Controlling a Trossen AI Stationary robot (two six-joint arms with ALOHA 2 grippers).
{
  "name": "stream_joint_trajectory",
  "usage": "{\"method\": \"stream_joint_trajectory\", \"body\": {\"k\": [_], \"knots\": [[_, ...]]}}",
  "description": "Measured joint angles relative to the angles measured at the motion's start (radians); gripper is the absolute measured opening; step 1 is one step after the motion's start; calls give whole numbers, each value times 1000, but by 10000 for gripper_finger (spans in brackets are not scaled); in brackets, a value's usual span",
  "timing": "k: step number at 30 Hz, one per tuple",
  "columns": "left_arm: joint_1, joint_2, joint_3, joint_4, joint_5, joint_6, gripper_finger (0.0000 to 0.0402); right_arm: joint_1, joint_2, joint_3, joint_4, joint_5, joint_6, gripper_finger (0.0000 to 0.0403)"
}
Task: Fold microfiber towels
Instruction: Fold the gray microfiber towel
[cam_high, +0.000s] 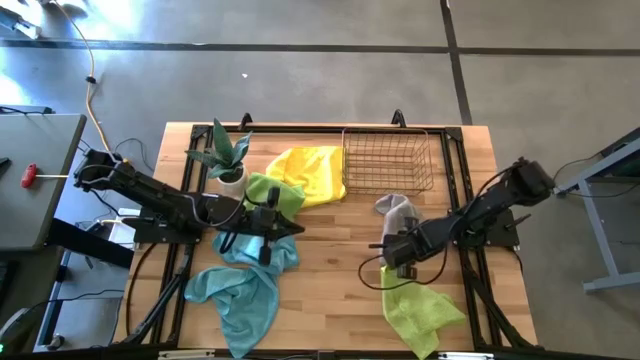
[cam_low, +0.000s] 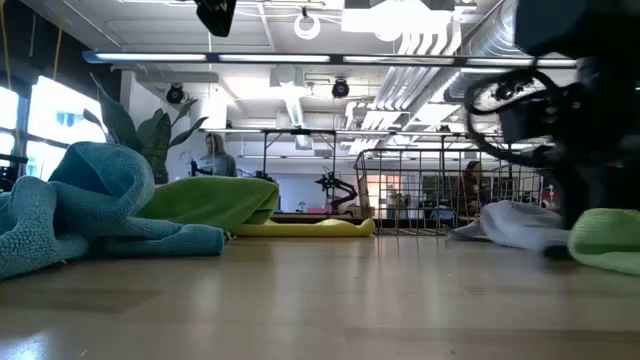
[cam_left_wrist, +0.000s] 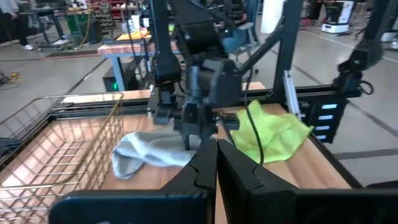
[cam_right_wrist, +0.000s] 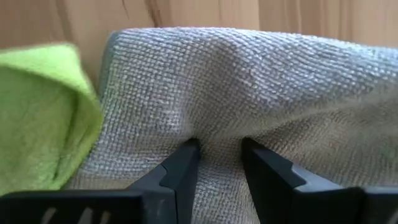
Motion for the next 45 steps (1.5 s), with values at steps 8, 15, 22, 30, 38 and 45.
{"method": "stream_joint_trajectory", "body": {"k": [8, 15, 22, 30, 38, 45], "knots": [[-36, 0, 0, 5, -1, 0, 3, -115, 32, -5, 443, 218, -251, 124], [-54, 0, 0, -30, -1, 0, 3, -230, 15, -3, 727, 312, -341, 124], [-53, 0, -1, -117, -2, -4, 3, -234, -82, -3, 396, -18, -222, 124], [-53, 7, -1, -123, -4, -18, 3, -163, -99, -23, 155, 26, -179, 124], [-53, 7, -1, -123, 6, -20, 3, -191, 37, -55, 380, 77, -239, 124], [-53, 7, -1, -123, 22, -31, 3, -239, 140, -60, 715, 98, -326, 124]]}}
